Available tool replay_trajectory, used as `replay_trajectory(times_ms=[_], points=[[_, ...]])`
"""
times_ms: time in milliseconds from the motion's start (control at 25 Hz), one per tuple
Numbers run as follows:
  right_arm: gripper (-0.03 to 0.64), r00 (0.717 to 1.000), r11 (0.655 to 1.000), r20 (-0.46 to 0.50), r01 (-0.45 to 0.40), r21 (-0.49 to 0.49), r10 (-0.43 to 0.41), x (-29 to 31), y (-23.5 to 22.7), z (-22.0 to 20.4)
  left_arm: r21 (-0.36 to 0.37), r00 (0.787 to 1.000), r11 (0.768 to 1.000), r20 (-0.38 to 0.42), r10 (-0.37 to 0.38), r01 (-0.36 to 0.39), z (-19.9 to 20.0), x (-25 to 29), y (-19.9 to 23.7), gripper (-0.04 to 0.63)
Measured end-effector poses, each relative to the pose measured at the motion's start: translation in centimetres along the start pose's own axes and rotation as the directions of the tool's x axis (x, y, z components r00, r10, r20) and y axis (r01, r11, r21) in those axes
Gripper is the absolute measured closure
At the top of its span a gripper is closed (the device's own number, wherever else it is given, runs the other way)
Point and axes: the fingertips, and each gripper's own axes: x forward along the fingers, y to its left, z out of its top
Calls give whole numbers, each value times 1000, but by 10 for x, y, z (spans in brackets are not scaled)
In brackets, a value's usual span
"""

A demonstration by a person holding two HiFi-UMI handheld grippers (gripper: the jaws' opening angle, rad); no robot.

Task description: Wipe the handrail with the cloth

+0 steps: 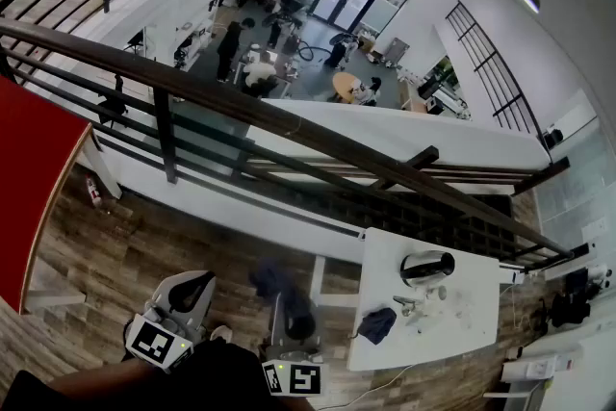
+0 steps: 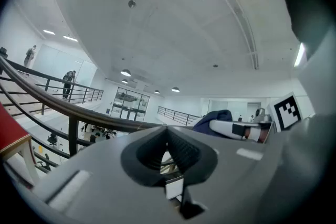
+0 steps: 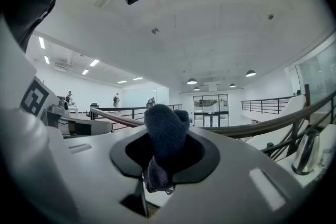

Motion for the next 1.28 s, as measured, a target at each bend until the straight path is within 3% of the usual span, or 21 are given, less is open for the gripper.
replay_trajectory(times_ms=[440, 680, 880, 1280], points=[[529, 1000, 1000, 8, 9, -6, -9, 4, 12, 17, 11, 996, 1000, 84, 4, -5, 35, 2, 7, 595], [528, 998, 998, -3, 66, -10, -66, 18, 29, 12, 12, 999, 1000, 52, 9, -9, 25, -23, 47, 595], [527, 995, 995, -19, 96, 2, -96, 16, 25, 4, 3, 999, 1000, 43, 12, -12, 19, -27, 49, 596], [526, 997, 997, -27, 72, -3, -72, 46, 34, 12, -58, 995, 997, 73, 62, -58, 34, -28, 76, 595]])
